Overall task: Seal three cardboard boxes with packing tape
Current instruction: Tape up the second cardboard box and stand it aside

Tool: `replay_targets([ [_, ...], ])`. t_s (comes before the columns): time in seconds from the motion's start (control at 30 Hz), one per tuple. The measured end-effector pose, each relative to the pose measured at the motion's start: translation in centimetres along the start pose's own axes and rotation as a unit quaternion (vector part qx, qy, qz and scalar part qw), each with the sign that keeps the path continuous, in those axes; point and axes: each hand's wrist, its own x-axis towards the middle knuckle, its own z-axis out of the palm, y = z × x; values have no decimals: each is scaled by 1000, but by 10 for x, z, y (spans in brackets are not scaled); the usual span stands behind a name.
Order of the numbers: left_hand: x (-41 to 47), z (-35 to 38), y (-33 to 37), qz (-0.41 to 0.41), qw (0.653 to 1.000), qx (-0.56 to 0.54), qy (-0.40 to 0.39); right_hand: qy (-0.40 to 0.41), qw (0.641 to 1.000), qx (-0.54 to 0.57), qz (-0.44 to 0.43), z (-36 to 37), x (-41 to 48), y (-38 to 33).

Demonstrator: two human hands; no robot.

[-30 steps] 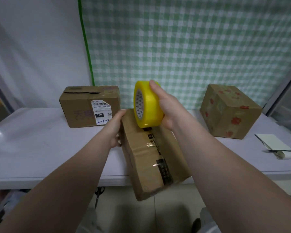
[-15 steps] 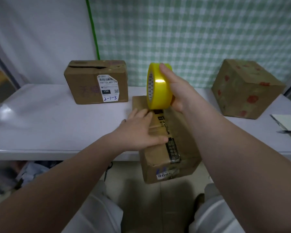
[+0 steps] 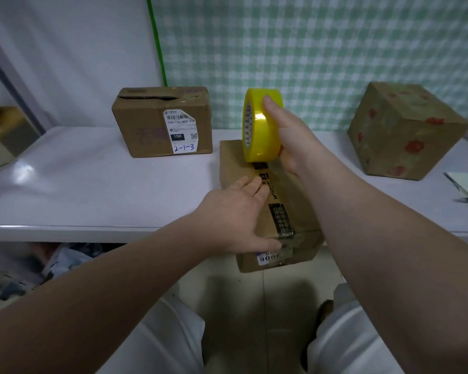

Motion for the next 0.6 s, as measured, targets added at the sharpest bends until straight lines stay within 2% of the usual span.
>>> replay_targets([
  [0.23, 26, 0, -2, -18, 1000, -18, -8, 59, 998, -20, -11, -6, 11, 3],
  [0.4, 40, 1, -3, -25, 999, -43, 13, 65, 998, -26, -3, -10, 4, -5],
  [0.6, 48, -2, -6, -26, 998, -44, 35, 101, 993, 37, 42, -30, -17, -19],
])
